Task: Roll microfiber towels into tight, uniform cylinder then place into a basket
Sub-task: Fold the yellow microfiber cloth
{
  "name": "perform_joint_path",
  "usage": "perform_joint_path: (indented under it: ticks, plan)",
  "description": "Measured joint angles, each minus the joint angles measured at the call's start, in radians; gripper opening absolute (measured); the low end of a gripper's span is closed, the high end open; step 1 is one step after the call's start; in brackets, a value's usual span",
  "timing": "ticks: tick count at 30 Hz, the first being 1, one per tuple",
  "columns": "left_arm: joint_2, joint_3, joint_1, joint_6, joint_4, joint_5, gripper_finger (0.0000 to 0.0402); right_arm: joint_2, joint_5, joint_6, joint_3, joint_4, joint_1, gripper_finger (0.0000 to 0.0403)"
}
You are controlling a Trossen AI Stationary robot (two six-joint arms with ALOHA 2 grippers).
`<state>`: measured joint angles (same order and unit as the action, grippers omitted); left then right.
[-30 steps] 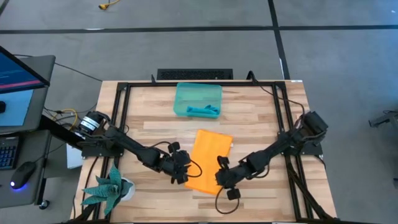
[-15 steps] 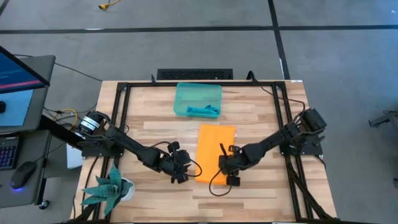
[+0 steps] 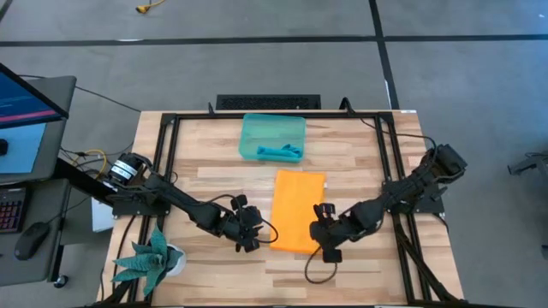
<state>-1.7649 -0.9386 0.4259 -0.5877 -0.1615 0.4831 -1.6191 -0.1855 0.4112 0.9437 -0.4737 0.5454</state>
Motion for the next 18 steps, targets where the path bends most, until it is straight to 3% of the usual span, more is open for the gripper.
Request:
perform_joint_path:
  ticks: [7,14,18]
  plan:
    - [0.0,0.0,0.005,0.053,0.017,0.045,0.0155,0.078,-0.034,0.008,0.001,-0.001,0.079,0.0118]
    - [-0.002,-0.105,0.039,0.259,-0.001,0.064,0.0155,0.191,-0.284,0.026,0.001,0.002,0.168,0.0118]
    - [-0.002,-0.246,0.066,0.399,-0.112,0.159,0.0155,0.245,-0.413,0.026,0.003,0.004,0.237,0.0118]
